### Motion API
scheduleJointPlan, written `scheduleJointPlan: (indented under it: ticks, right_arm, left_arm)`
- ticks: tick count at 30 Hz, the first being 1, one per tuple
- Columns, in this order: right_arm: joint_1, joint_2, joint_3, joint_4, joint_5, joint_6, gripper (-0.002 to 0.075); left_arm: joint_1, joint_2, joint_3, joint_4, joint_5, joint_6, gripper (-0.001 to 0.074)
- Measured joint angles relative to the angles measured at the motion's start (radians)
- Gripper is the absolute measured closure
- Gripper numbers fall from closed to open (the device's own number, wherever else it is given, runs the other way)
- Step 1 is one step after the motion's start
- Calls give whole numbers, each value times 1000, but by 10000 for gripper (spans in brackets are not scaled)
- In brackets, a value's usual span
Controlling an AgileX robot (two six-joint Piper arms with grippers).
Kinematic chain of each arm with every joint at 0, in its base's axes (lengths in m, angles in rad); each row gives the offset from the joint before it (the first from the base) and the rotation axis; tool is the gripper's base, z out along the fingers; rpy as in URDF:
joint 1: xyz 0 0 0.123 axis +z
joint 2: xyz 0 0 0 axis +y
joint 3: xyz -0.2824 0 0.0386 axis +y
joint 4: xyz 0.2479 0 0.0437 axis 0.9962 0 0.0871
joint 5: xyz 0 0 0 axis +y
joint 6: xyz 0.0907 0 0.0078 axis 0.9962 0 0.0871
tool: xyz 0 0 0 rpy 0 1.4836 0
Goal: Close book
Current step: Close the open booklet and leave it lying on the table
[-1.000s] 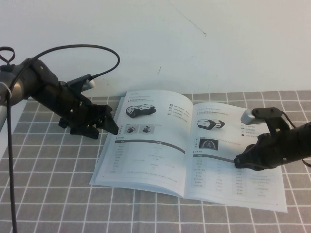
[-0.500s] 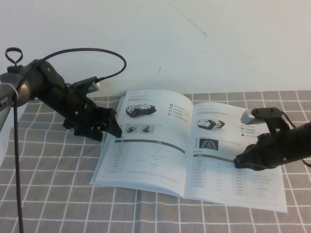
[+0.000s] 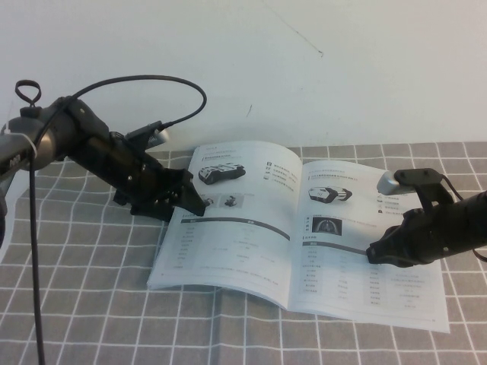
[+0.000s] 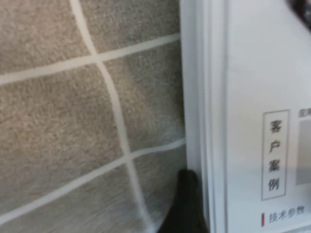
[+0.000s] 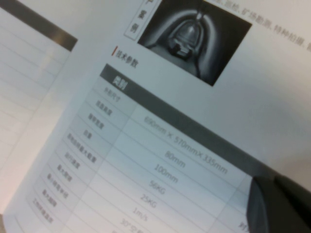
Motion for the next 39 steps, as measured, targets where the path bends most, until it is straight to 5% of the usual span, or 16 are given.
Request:
scheduleJointPlan:
  ticks: [8,20,39]
  right_arm:
    - [0,0,0,0,0,0,729]
    - [0,0,0,0,0,0,729]
    - [5,-18,0,-2,-10,0,729]
  left_arm:
    - [-8,7,0,-59,20,5,213]
    - [-8,13,0,-484,153,179,213]
    - [-60,16,0,-827,165,220,213]
